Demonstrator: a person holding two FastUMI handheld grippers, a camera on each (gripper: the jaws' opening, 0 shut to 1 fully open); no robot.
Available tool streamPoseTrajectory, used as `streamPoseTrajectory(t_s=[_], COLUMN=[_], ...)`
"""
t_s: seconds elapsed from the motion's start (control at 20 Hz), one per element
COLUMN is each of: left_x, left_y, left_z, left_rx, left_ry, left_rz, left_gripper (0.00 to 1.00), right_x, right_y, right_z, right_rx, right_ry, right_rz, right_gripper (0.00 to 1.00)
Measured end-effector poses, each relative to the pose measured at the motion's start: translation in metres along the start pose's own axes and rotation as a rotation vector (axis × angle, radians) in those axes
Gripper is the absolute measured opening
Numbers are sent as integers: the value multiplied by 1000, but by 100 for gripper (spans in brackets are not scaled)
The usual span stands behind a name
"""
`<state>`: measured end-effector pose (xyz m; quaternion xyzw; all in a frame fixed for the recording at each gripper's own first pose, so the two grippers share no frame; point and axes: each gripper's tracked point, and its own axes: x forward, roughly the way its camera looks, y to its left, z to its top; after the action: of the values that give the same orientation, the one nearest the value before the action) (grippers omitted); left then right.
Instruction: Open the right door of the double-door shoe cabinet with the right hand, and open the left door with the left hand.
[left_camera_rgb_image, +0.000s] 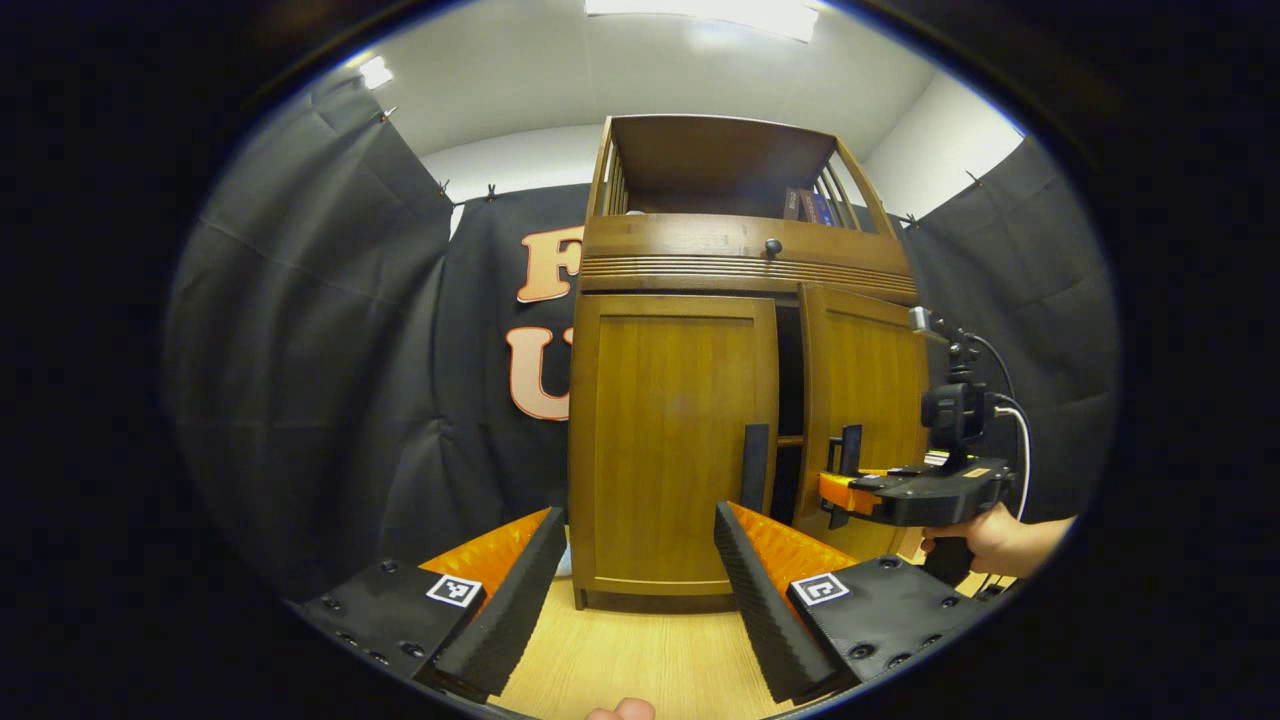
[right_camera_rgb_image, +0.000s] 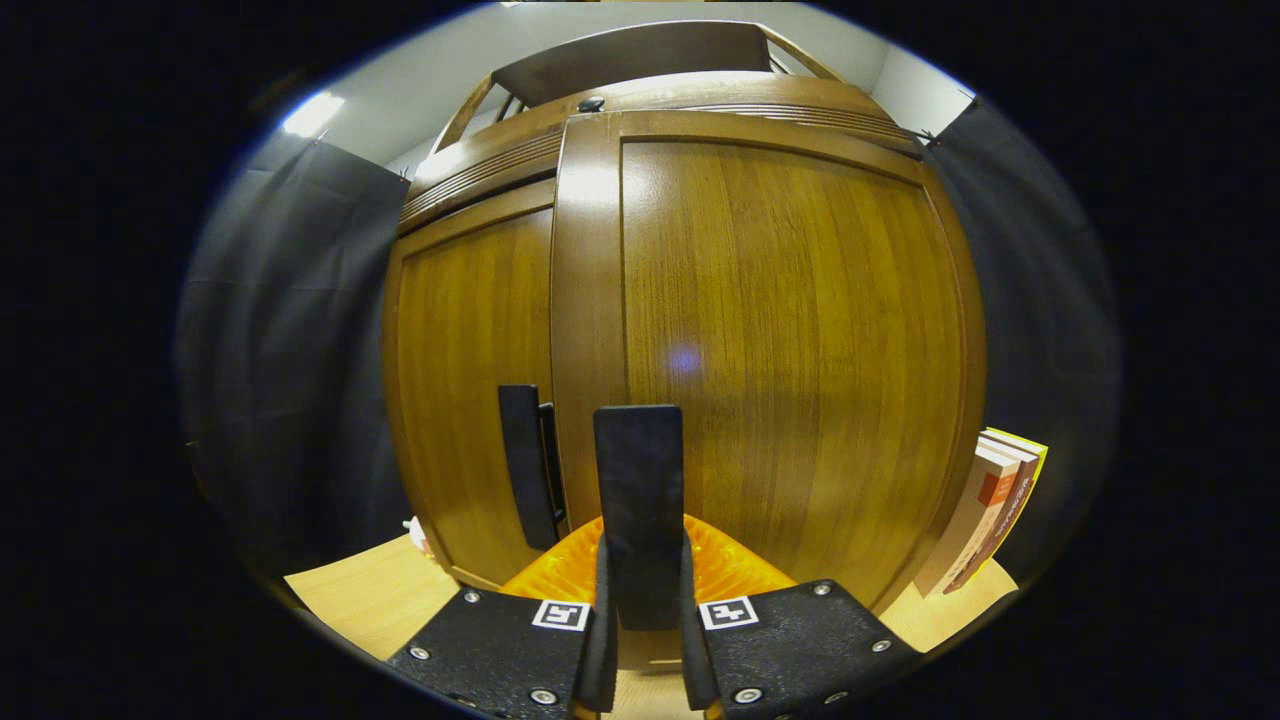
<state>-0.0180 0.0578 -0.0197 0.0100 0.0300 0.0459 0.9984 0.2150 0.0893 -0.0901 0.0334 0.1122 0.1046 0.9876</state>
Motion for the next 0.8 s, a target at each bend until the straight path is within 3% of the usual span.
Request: streamPoseTrajectory(t_s=[0.35, 0.45, 0.5, 0.6, 0.65, 0.7, 0.8], left_x=[1, 1, 1, 1, -1, -2, -2], left_y=[-34, -48, -56, -69, -75, -82, -91], left_z=[-2, -2, -1, 0, -2, -3, -3], left_rx=[4, 8, 11, 7, 4, 1, 0], left_ry=[23, 25, 25, 25, 27, 29, 31], left_rz=[-62, -92, -106, -133, -144, -152, -167], left_gripper=[99, 94, 97, 94, 94, 96, 94], right_x=[-76, -95, -104, -120, -127, -134, -147], right_y=[-32, -41, -45, -54, -59, -67, -80], right_z=[-7, -6, -6, -6, -6, -6, -7], right_rx=[37, 39, 36, 35, 36, 38, 32], right_ry=[5, 7, 8, 11, 12, 13, 16], right_rz=[-6, -18, -25, -41, -50, -61, -84], right_gripper=[26, 22, 29, 25, 29, 22, 25])
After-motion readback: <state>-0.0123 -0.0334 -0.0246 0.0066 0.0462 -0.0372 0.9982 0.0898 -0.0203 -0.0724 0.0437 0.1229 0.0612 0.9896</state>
